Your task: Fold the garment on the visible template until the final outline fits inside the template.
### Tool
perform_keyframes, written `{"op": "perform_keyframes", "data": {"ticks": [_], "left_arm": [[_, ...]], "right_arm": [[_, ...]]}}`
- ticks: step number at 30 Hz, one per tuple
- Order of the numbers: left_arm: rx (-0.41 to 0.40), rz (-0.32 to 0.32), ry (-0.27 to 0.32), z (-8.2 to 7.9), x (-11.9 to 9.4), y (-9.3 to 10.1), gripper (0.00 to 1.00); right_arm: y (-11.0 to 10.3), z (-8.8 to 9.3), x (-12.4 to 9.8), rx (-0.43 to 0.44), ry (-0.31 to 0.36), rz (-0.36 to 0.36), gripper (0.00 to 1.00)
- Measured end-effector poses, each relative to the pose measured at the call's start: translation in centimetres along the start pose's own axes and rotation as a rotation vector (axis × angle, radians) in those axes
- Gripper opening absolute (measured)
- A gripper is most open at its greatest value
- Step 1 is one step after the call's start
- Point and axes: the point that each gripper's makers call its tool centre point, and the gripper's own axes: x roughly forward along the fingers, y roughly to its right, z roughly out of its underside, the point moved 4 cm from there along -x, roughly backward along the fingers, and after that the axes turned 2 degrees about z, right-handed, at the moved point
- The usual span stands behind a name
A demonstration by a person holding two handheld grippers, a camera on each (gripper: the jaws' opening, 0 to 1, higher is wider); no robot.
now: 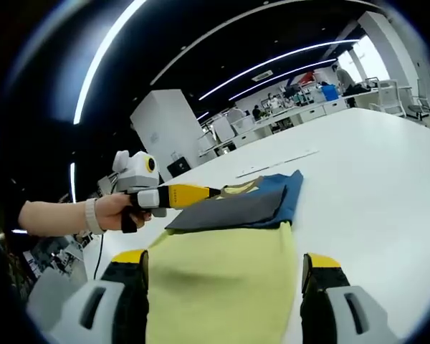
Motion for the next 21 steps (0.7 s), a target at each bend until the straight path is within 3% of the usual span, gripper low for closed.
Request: {"op": "perform_keyframes", "data": {"ticks": [6, 12, 21], "left_arm": [[0.004, -0.029, 0.016, 0.2, -3.6, -0.1, 0.82], [0.028, -0.064, 0.032, 0.4, -7.9, -0.7, 0.81], [0.014, -0.135, 0.036, 2.5, -14.6, -1.7, 0.80]], "right_arm": [[-0.6, -0.5, -0.2, -0.021, 0.004, 0.004, 0.89], [-1.0, -0.3, -0.4, -0.067, -0.039, 0.006, 0.89], [-1.6, -1.0, -1.3, -0.077, -0.025, 0.014, 0.89]]}}
